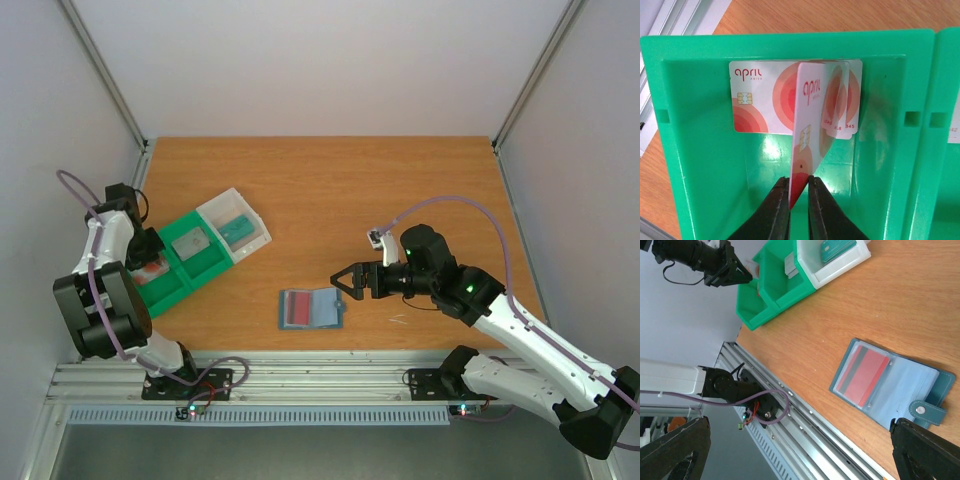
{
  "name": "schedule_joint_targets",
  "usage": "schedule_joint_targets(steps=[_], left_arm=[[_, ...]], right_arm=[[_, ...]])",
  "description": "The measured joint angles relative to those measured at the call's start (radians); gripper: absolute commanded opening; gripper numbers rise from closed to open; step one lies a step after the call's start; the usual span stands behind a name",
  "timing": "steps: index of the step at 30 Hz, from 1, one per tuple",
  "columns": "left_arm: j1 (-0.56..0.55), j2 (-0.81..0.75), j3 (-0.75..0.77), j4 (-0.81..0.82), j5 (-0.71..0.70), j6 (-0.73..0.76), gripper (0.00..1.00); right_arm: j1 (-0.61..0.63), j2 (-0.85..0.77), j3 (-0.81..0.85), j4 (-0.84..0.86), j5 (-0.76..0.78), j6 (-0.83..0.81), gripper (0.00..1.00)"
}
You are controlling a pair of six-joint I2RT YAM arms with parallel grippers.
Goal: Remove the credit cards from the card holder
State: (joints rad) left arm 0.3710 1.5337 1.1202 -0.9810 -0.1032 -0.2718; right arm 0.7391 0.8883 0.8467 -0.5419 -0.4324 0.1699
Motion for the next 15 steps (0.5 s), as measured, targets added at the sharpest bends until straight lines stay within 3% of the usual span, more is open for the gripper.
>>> schedule_joint_targets(steps=[15], left_arm=[[0.000, 0.005, 0.026, -0.011, -0.032, -0.015, 0.25]], right_arm=[[0.000, 0.000, 0.000, 0.002, 0.018, -0.011, 0.98]])
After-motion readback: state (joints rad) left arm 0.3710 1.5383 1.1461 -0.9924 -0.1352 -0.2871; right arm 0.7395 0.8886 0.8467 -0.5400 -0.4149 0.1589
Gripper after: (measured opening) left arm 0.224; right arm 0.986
